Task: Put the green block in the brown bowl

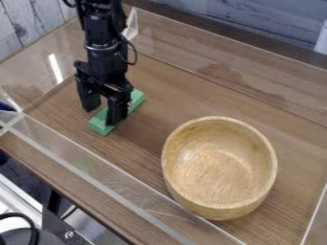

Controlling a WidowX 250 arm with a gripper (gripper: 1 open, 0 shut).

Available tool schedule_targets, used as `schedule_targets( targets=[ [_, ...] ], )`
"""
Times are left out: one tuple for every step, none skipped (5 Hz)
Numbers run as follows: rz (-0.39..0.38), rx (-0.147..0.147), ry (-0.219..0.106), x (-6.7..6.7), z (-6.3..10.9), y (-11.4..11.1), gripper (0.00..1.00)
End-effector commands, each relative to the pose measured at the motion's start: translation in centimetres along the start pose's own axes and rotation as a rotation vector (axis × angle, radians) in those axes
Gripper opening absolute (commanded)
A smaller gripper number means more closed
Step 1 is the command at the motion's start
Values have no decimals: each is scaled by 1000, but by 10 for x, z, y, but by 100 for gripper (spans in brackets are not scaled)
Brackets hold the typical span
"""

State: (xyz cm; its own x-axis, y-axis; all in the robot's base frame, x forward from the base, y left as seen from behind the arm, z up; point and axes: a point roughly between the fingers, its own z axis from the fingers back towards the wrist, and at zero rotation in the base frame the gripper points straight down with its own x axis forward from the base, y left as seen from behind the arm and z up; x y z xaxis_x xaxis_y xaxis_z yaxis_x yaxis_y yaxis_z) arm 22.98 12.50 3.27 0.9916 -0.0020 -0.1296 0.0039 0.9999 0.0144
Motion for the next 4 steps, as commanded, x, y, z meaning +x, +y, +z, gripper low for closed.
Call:
schedule_targets(
  targets=[
    [12, 14, -34, 5, 6, 6, 100],
    [16, 8, -35, 7, 3, 6, 100],
    [21, 0, -39, 8, 2, 6, 100],
    [26, -8, -42, 10, 1, 6, 100]
  ],
)
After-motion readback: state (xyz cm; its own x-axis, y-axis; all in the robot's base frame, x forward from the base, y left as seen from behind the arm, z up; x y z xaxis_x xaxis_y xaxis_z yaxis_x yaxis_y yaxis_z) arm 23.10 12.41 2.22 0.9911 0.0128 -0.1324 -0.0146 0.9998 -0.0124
